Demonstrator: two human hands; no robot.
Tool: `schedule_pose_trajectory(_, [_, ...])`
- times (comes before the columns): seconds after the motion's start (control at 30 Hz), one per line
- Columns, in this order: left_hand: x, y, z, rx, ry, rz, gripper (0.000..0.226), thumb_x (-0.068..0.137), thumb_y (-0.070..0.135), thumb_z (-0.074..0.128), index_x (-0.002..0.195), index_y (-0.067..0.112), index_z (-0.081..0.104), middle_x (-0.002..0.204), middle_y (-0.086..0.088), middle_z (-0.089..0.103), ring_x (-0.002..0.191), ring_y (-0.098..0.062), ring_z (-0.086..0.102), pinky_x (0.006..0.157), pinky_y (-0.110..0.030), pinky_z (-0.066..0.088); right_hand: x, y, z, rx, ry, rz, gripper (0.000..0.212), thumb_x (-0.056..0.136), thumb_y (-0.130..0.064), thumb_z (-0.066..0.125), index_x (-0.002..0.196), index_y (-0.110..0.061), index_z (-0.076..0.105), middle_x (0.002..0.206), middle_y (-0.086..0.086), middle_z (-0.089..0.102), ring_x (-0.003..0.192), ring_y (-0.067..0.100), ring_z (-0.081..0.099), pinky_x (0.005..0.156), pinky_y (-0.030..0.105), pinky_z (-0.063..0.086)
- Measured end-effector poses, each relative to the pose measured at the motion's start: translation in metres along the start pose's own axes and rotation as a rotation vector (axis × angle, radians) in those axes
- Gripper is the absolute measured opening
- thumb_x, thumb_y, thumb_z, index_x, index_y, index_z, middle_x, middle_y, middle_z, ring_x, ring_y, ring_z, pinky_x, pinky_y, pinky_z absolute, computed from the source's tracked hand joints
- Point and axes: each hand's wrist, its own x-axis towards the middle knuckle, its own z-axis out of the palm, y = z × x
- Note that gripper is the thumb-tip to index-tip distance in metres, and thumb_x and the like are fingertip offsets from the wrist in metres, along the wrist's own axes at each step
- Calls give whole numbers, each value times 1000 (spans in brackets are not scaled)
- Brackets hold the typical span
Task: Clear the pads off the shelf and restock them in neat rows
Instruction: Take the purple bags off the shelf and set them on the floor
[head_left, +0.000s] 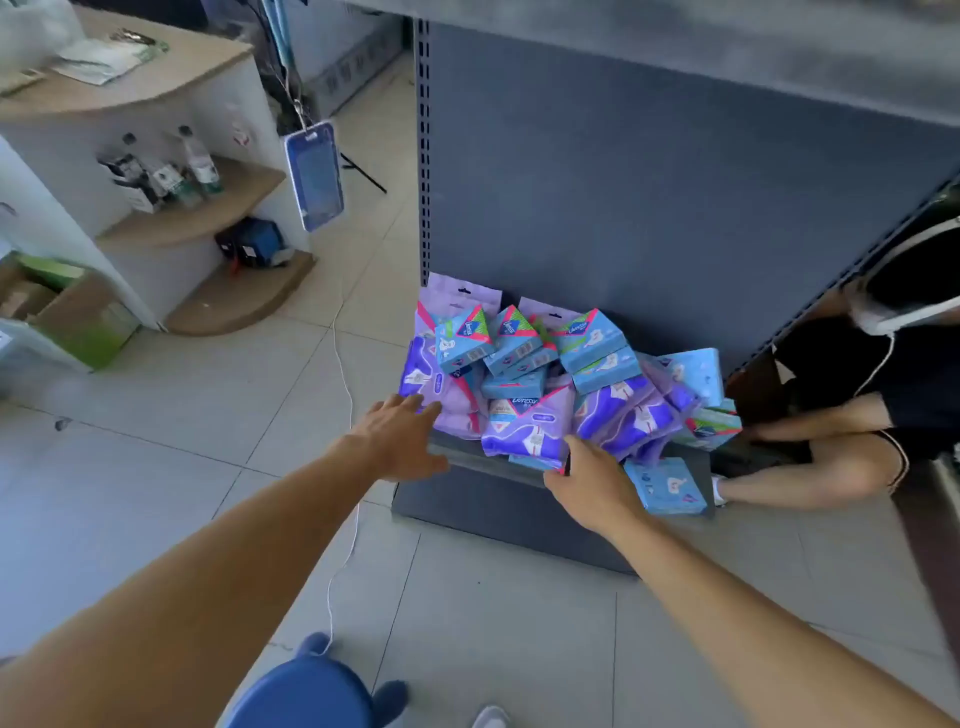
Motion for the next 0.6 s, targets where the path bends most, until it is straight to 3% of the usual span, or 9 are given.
schedule_pose_trajectory(0.2, [67,10,39,-36,-22,-64,79,84,58,59,147,23,27,148,-3,37,139,-27,31,106,-41,40,53,37,22,45,-11,46,35,87,-38,57,111,-14,51,115,7,59,105,30,55,83,38,49])
schedule_pose_trajectory(0.33, [103,2,65,-73,3,-109,80,83,58,61,147,23,28,148,-3,37,137,-28,33,107,-42,39,91,52,43,114,19,118,52,84,-48,62,120,-13,50,120,9,58,110,32,56,84,37,50])
schedule_pose_trajectory(0.6, [164,-52,100,-293,207,-329,86,84,61,59,153,29,17,161,-13,-1,144,-40,13,112,-46,27,162,43,95,265,153,329,82,79,-50,71,134,1,37,132,24,51,120,40,52,91,43,45])
